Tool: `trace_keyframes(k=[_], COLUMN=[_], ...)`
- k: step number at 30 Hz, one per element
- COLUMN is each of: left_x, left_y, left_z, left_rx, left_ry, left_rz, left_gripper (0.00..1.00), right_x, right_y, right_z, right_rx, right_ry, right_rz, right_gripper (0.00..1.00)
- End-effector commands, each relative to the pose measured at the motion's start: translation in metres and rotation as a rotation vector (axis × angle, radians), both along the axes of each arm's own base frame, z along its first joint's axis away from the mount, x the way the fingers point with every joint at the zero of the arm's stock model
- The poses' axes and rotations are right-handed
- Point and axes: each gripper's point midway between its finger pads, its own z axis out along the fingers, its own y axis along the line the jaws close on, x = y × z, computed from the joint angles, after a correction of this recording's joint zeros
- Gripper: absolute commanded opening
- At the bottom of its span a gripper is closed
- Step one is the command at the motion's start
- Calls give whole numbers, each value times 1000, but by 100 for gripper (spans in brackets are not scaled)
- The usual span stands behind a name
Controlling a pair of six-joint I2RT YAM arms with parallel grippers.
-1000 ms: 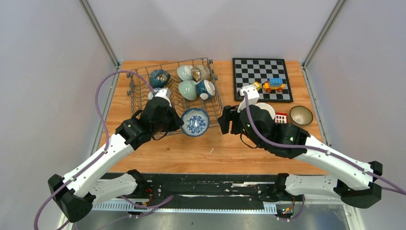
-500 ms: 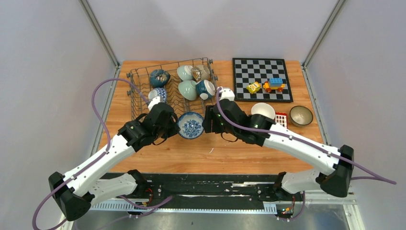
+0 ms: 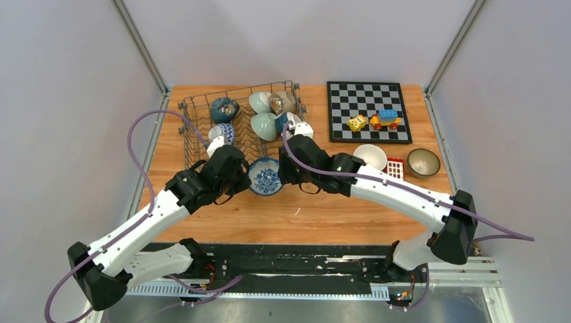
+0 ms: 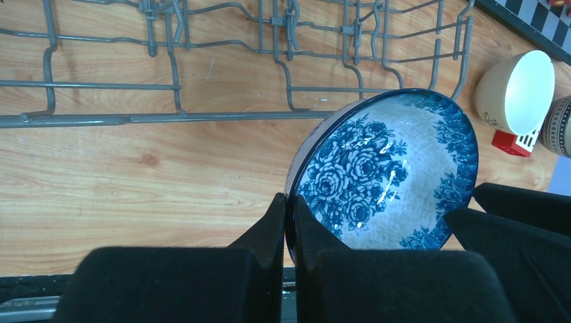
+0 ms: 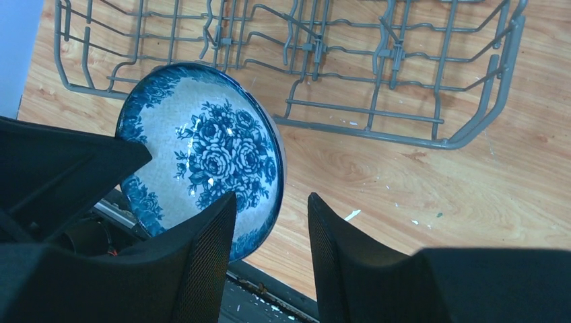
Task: Unload the bowls from the dish rack
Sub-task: Pick up the bowl from the dish rack.
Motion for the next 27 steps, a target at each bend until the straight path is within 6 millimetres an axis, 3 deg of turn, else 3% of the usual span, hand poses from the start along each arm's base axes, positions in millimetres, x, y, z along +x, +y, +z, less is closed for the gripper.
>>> trace_keyframes(k=[1, 8, 15, 18, 23, 25, 27], left_x=[6, 4, 5, 7, 9, 9, 8], left_y=[-7, -4, 0, -1, 1, -1, -3], left_z=[24, 25, 24, 25, 30, 32, 33], left_rx=[-69, -59, -37, -40, -5, 6, 11], left_ry=[-74, -86, -101, -115, -148, -166, -179], left_rz=[5, 1, 0, -6, -38, -74, -106], left_gripper=[0, 0, 0, 0, 45, 54, 57], right_x=[12, 13, 8, 3, -3, -4, -5], right_y=[1, 4, 7, 7, 1, -2, -4], right_z=[-3, -15, -15, -13, -6, -5, -4], right_rx=[-35, -54, -52, -45, -52, -60, -65], right_ry=[0, 32, 40, 44, 41, 42, 42], right_rz=[-2, 9, 54, 73, 92, 97, 99], right_gripper=[46, 32, 4, 0, 0, 0, 0])
